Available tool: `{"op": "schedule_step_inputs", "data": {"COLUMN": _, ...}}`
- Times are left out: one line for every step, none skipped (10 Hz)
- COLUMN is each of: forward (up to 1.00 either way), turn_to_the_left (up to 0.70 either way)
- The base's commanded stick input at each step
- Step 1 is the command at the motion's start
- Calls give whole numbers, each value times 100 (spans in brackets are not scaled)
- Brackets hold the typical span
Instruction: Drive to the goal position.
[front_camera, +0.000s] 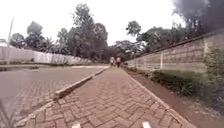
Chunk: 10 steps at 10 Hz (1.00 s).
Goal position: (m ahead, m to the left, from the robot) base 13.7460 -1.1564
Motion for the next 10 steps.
{"op": "schedule_step_inputs", "data": {"forward": 50, "turn_to_the_left": 0}}
{"op": "schedule_step_inputs", "data": {"forward": 50, "turn_to_the_left": 0}}
{"op": "schedule_step_inputs", "data": {"forward": 50, "turn_to_the_left": 0}}
{"op": "schedule_step_inputs", "data": {"forward": 50, "turn_to_the_left": 0}}
{"op": "schedule_step_inputs", "data": {"forward": 50, "turn_to_the_left": 0}}
{"op": "schedule_step_inputs", "data": {"forward": 50, "turn_to_the_left": 0}}
{"op": "schedule_step_inputs", "data": {"forward": 50, "turn_to_the_left": 0}}
{"op": "schedule_step_inputs", "data": {"forward": 50, "turn_to_the_left": 0}}
{"op": "schedule_step_inputs", "data": {"forward": 50, "turn_to_the_left": 0}}
{"op": "schedule_step_inputs", "data": {"forward": 50, "turn_to_the_left": 0}}
